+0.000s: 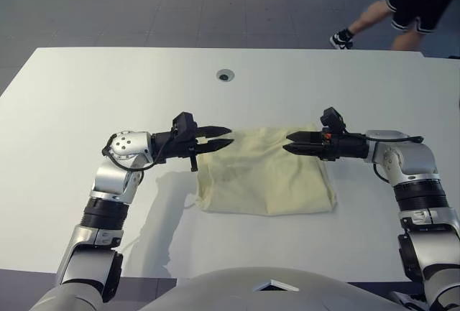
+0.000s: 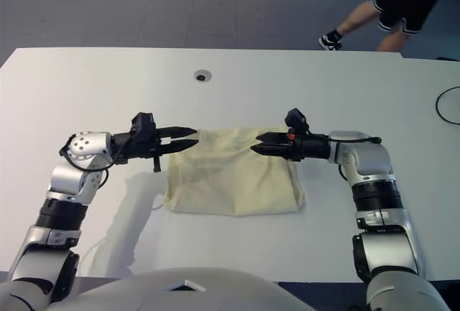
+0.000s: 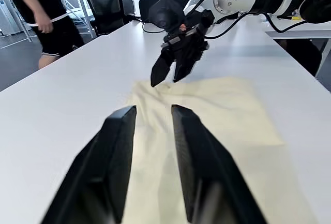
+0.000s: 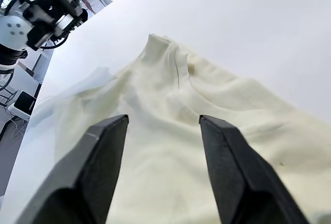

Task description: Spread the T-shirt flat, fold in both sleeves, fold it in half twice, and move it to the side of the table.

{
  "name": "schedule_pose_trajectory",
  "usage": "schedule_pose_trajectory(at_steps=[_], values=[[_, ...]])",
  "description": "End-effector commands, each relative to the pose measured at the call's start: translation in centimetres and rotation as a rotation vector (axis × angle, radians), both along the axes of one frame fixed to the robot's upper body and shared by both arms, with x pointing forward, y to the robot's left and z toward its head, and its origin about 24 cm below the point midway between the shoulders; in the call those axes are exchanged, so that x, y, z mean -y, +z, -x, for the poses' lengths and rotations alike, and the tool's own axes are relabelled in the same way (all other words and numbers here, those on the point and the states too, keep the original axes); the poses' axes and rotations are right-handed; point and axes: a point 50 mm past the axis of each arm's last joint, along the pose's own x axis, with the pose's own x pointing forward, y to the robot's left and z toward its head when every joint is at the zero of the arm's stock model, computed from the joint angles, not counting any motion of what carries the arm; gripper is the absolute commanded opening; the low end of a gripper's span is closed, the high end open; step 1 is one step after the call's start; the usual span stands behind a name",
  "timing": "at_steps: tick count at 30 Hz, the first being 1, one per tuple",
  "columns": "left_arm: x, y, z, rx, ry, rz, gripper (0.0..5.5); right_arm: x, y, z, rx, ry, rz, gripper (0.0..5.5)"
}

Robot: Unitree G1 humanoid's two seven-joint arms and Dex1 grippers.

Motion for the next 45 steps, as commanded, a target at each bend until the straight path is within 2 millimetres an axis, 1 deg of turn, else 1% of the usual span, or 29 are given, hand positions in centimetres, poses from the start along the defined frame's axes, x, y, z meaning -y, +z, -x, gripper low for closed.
schedule_pose_trajectory(at_steps=[1,4,7,10,13,18,24,29,32,35,37,40,43,45], values=[[1.0,-2.6,1.7,-0.063,-0.088,-0.127,1.01,-0.3,0.0,-0.5,0.014,-0.019,0.001,1.81],[1.3,-4.8,2.6,-0.128,-0.138,-0.198,0.63,-0.6,-1.2,-1.0,-0.001,-0.036,0.052,1.45],[1.4,-6.3,3.2,-0.176,-0.180,-0.242,0.07,-0.6,-2.3,-1.5,-0.003,-0.057,0.103,0.91],[0.7,-7.7,3.0,-0.187,-0.168,-0.313,0.00,-0.2,-3.5,-1.9,-0.015,-0.083,0.166,0.49],[-0.7,-8.4,3.0,-0.214,-0.160,-0.357,0.00,0.5,-4.4,-2.5,-0.026,-0.142,0.198,0.06],[-2.3,-9.2,4.7,-0.289,-0.221,-0.401,0.00,1.5,-4.1,-3.1,-0.022,-0.180,0.149,0.02],[-3.1,-10.2,5.5,-0.320,-0.245,-0.470,0.00,2.0,-3.4,-3.3,-0.007,-0.178,0.113,0.02],[-2.2,-9.2,4.1,-0.246,-0.199,-0.396,0.00,1.7,-3.0,-3.1,0.000,-0.138,0.063,0.02],[-1.7,-7.9,3.2,-0.188,-0.186,-0.326,0.00,1.1,-1.9,-2.8,0.014,-0.090,-0.007,0.02],[-1.2,-5.8,2.7,-0.155,-0.185,-0.222,0.48,0.9,-0.2,-2.4,0.038,-0.058,-0.079,0.00],[-1.2,-3.9,2.3,-0.136,-0.180,-0.135,0.77,0.9,1.0,-1.8,0.053,-0.037,-0.110,0.00],[-1.8,-1.4,1.5,-0.110,-0.157,-0.057,1.28,1.0,1.9,-0.7,0.070,-0.017,-0.109,0.00],[-2.9,0.1,0.1,-0.066,-0.092,-0.056,1.75,0.8,2.7,1.4,0.092,0.048,-0.062,0.00],[-3.2,0.4,-0.9,-0.031,-0.027,-0.078,2.04,0.7,2.7,3.0,0.107,0.116,0.008,0.00]])
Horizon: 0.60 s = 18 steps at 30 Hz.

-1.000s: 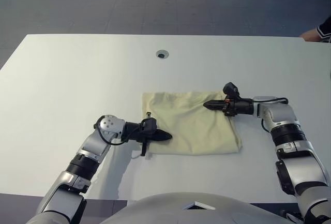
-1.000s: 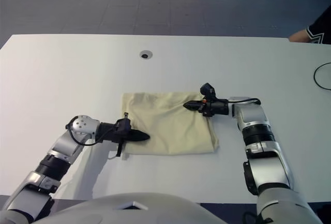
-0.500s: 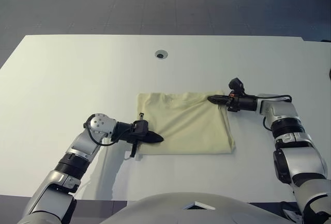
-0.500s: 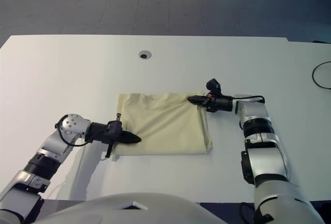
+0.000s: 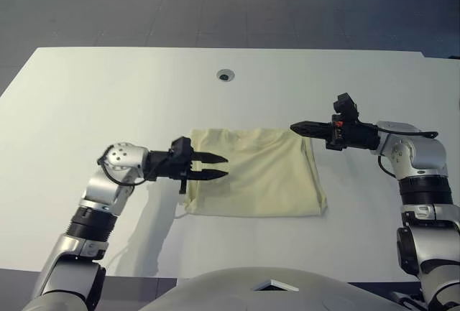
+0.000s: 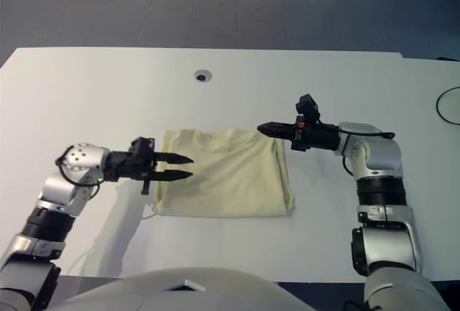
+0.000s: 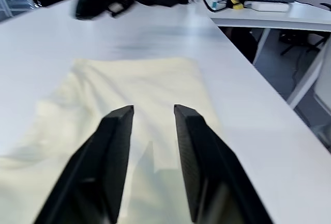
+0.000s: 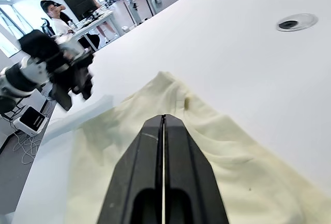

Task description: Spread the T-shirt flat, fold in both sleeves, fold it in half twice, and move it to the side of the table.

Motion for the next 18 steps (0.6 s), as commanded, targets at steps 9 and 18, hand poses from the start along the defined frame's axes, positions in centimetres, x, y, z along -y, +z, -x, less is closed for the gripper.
schedule_pose_trajectory(at_steps=[9,18], values=[[1.3,-3.6,-5.7,0.260,0.355,-0.261,3.41,0.8,-1.3,6.3,0.037,0.286,0.379,0.00],[2.1,-5.9,-6.5,0.304,0.398,-0.330,5.02,1.7,-4.3,7.4,0.001,0.376,0.600,0.00]])
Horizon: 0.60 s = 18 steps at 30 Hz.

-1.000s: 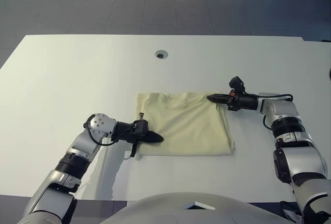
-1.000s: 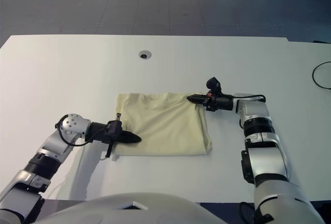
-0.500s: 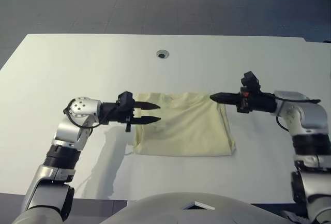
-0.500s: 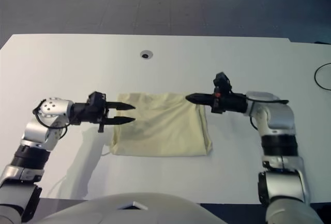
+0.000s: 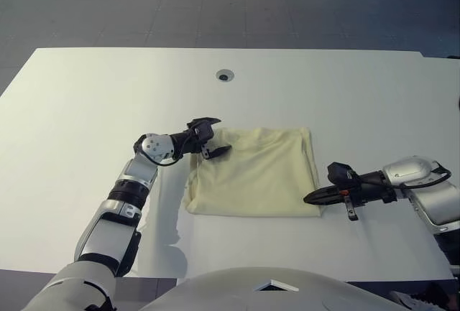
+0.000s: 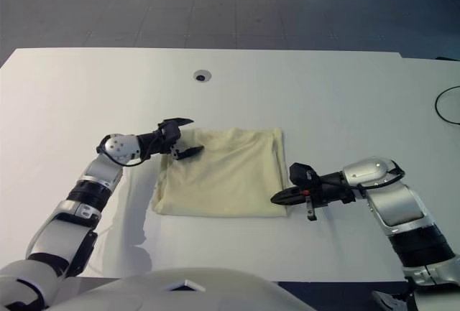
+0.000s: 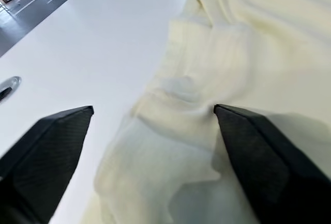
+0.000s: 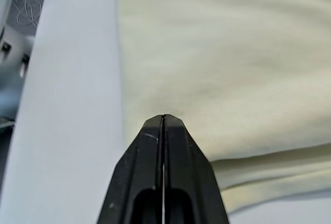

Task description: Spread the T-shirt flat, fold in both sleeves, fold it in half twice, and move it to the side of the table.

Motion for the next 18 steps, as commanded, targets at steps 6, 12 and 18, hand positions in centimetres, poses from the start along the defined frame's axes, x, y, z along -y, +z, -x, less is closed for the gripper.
schedule_pose_trajectory(at_steps=[6,12,18], values=[[-3.0,-0.6,-1.3,0.053,0.133,-0.134,5.39,1.7,-1.8,0.7,-0.037,0.030,0.145,0.00],[-3.8,-1.4,-1.4,0.046,0.157,-0.186,5.39,1.9,-2.2,1.1,-0.062,0.031,0.143,0.00],[-2.6,-1.5,-0.6,0.039,0.050,-0.125,5.39,1.1,-1.4,0.2,-0.046,-0.015,0.059,0.00]])
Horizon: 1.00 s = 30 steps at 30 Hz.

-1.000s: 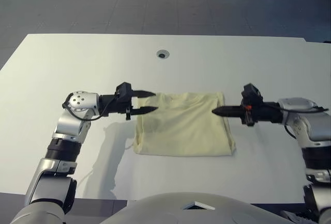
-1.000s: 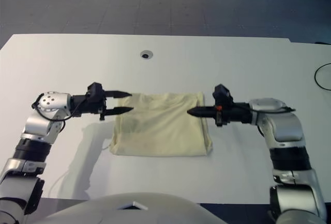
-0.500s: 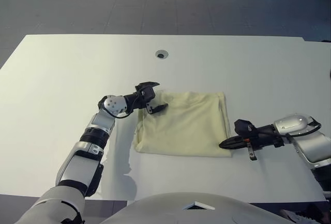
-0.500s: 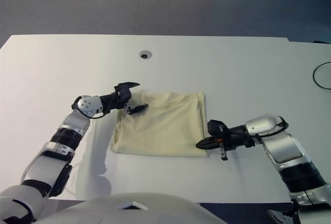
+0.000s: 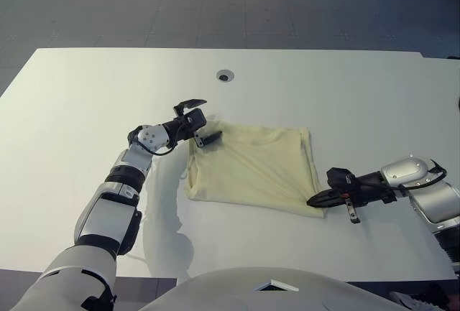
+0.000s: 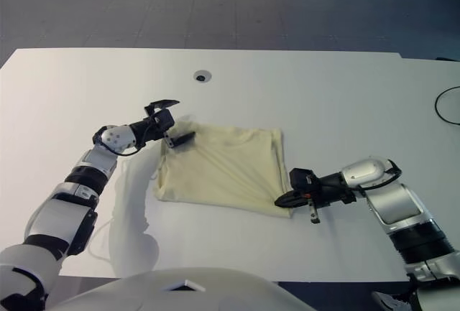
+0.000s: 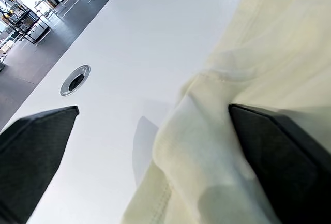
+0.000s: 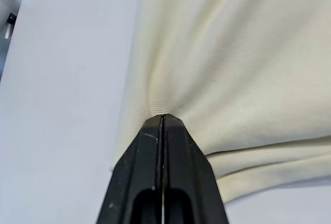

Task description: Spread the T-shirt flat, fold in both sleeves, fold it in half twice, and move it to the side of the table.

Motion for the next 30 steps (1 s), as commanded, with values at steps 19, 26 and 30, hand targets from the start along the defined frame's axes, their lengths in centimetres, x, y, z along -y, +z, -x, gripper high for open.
schedule_pose_trajectory(at_steps=[19,26,30], values=[[-1.3,7.2,4.7,0.077,-0.257,0.046,5.39,-0.9,5.3,-3.0,0.071,-0.179,-0.219,0.00],[-0.1,3.9,9.9,-0.122,-0.386,-0.044,5.39,-1.6,4.2,-7.6,0.242,-0.282,-0.155,0.00],[-0.3,3.3,11.1,-0.177,-0.410,-0.081,5.39,-1.7,2.3,-9.4,0.299,-0.314,-0.077,0.00]])
